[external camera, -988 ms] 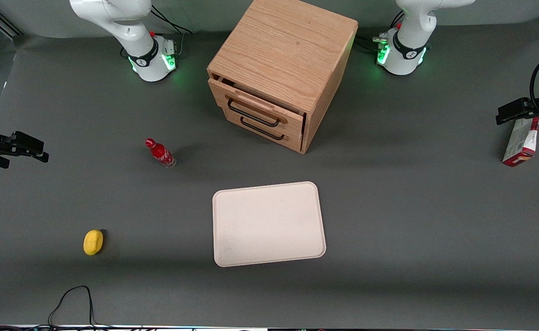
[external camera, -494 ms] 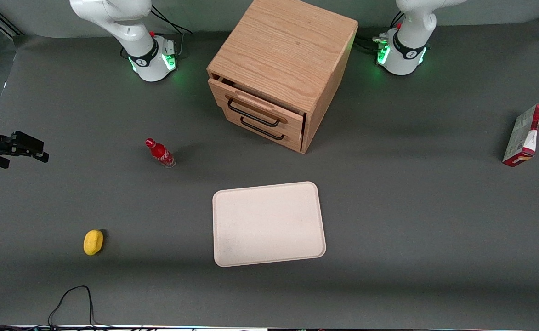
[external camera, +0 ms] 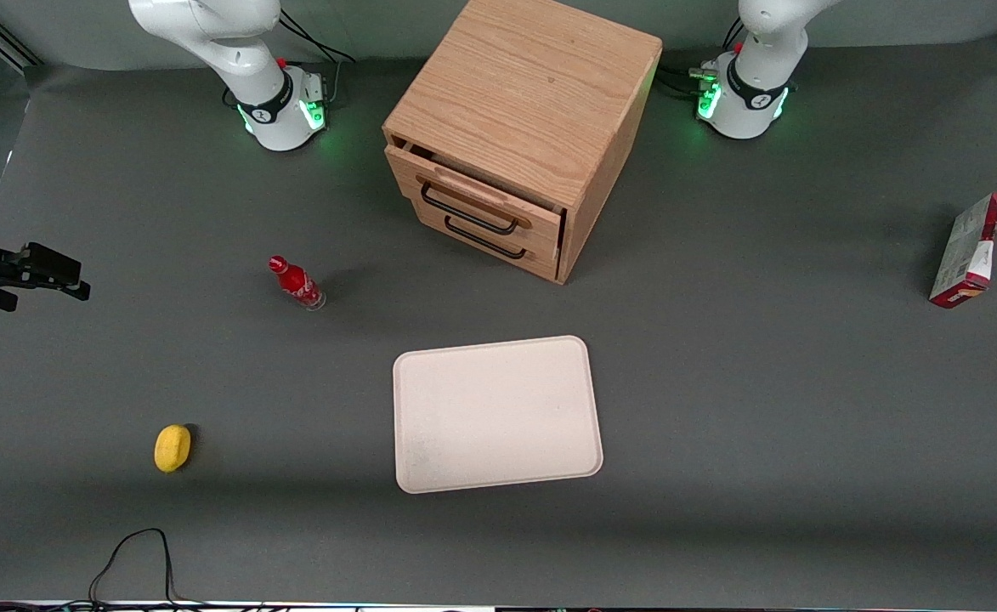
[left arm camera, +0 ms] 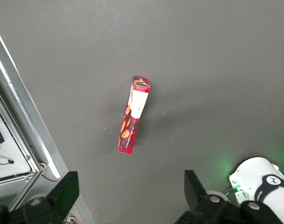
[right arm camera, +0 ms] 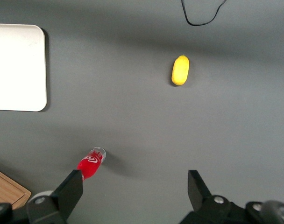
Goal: Place red cookie box on tray
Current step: 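Close the left gripper on the cookie box and lift it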
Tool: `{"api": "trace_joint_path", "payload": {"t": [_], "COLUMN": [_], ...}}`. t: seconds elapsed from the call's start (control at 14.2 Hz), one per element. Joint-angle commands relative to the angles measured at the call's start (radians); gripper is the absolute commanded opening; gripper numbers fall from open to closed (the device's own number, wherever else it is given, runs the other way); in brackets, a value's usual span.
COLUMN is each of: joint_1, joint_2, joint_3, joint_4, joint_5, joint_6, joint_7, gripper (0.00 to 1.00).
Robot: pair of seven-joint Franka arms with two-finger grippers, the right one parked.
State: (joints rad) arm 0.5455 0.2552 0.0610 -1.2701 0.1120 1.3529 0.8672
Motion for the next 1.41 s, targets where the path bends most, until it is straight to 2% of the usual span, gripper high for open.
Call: {"api": "trace_joint_path", "payload": {"t": [0.0, 0.21, 0.78, 1.2, 1.34], "joint_1": [0.019, 0.028, 0.083, 0.139, 0.145], "joint_2": [0.009, -0.005, -0.071, -0.048, -0.015], "joint_3": [-0.013, -0.007, -0.003, -0.003, -0.003], "joint_4": [-0.038, -0.2, -0.694, -0.932, -0.951], "joint_5": [0.02, 0.021, 0.041, 0.051, 0.051], "joint_6": [0.04, 0.194, 0.645, 0.989, 1.043], "joint_7": [0.021, 0.079, 0.085, 0.17, 0.193], "gripper": [1.0, 1.0, 0.99, 0.99, 0.98]}}
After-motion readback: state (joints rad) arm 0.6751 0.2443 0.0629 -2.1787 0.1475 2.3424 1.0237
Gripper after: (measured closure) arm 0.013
